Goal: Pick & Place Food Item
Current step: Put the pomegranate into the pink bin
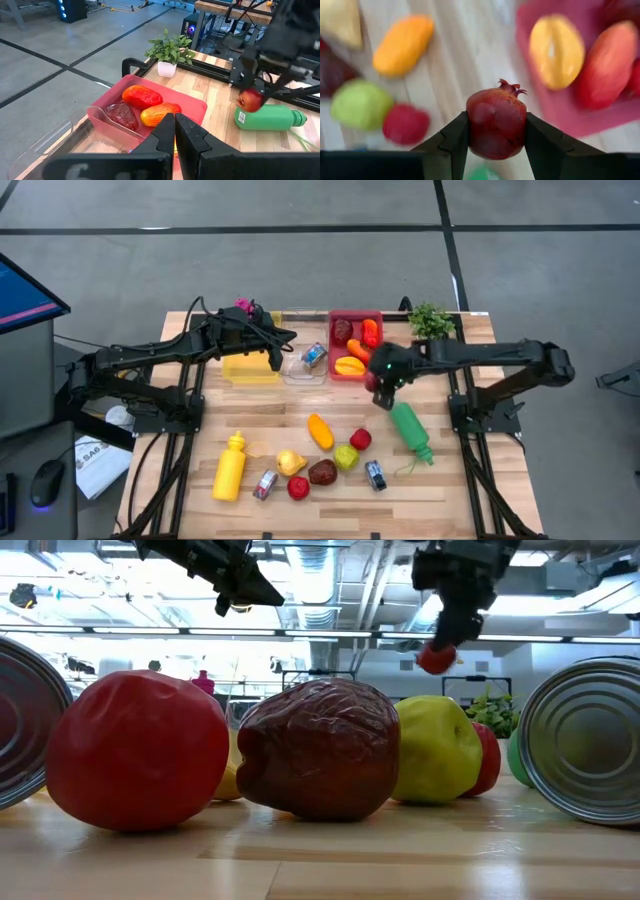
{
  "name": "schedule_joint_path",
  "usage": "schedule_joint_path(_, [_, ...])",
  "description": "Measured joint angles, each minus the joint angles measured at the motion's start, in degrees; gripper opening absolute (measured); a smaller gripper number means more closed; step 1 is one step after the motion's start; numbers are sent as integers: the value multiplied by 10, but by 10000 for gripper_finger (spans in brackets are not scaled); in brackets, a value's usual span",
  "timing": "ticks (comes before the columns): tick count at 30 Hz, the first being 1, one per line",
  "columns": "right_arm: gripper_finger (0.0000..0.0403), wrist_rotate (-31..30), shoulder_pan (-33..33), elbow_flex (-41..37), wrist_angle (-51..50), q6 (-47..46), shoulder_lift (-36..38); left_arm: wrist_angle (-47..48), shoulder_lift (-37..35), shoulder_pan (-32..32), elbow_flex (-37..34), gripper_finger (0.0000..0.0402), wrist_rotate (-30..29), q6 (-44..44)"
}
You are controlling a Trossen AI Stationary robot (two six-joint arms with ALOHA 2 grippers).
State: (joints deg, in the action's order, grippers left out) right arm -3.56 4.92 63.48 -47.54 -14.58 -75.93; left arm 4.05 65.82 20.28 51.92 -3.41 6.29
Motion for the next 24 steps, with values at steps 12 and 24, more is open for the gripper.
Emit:
schedule_joint_path(12, [154,-10,58,0,203,-5,-20,0,0,0,0,1,0,0])
schedule_joint_path(24, [153,-17,104,0,275,0,-137,0,0,0,0,1,0,0])
